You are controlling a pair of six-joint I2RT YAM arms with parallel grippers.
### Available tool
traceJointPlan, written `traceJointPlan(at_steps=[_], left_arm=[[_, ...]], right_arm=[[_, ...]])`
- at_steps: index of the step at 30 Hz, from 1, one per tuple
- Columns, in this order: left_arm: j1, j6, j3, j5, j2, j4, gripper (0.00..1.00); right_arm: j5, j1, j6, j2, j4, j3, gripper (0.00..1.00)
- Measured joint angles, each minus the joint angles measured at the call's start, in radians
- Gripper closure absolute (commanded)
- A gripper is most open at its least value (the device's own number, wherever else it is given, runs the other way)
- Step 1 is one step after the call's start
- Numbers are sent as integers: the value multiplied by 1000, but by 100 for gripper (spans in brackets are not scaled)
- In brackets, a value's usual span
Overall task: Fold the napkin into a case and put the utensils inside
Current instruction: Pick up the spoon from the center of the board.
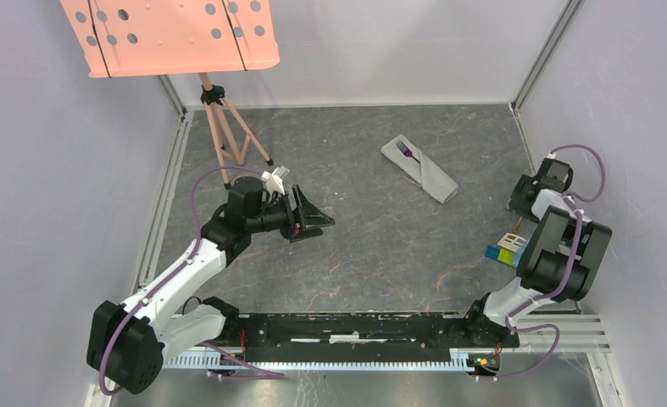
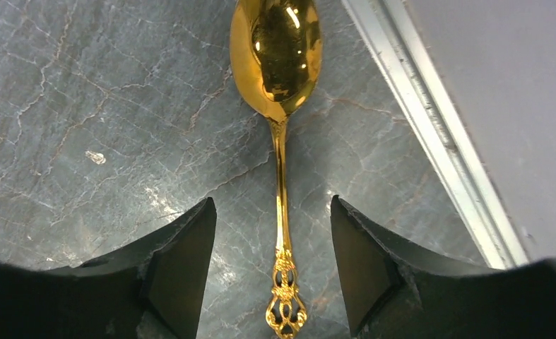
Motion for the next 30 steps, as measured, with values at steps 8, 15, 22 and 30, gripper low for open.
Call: traceJointPlan(at_steps=[8,15,22,30], left_arm=[[0,4,10,-1,2,-34,24],[0,18,13,-1,20,-34,24],[0,29,17,-1,27,-34,24],[0,29,16,-6,20,-33,24]], right_arm=[[-84,-27,2,69,47,-9,59],[-90,-38,-1,97,79,-6,68],[-130,-38,-27,122,100,14,100],[-167,33,-121,118,150,18,100]])
